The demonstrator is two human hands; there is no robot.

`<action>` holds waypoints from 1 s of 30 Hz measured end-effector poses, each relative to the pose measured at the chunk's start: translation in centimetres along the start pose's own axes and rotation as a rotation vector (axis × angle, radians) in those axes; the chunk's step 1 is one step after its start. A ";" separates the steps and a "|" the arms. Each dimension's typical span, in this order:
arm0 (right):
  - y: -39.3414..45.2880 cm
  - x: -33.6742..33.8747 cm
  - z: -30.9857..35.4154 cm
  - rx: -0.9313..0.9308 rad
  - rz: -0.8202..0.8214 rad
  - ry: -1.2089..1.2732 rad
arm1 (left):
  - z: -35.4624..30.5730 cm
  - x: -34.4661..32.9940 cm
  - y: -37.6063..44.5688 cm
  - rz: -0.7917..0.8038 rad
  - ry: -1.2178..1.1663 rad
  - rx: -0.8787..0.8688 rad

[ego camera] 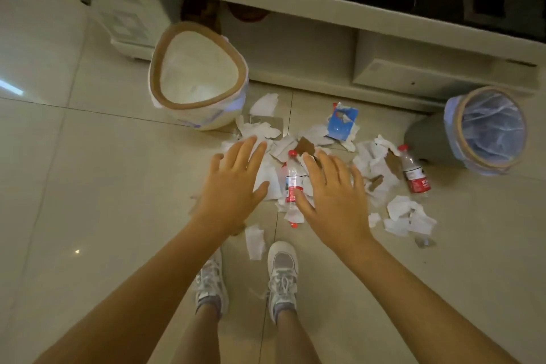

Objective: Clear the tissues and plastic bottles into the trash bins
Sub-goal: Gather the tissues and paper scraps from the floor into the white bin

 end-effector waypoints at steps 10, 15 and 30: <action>2.8 -19.6 -2.6 0.032 -0.024 -0.073 | 1.4 -19.0 4.6 -0.047 0.083 -0.211; 4.8 -26.6 -5.5 0.018 -0.018 -0.073 | 1.7 -25.5 7.9 -0.090 0.193 -0.321; 10.3 -37.0 -7.0 0.232 0.003 -0.256 | 4.5 -35.9 17.5 0.114 0.255 -0.231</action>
Point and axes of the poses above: each hand's wrist, its own y-axis towards the middle knuckle, its own x-axis out of the back of the hand, z = x × y, the point moved 8 cm from there along y, towards the middle knuckle, and after that the axes turned 9 degrees about x, right-handed, at the moved point
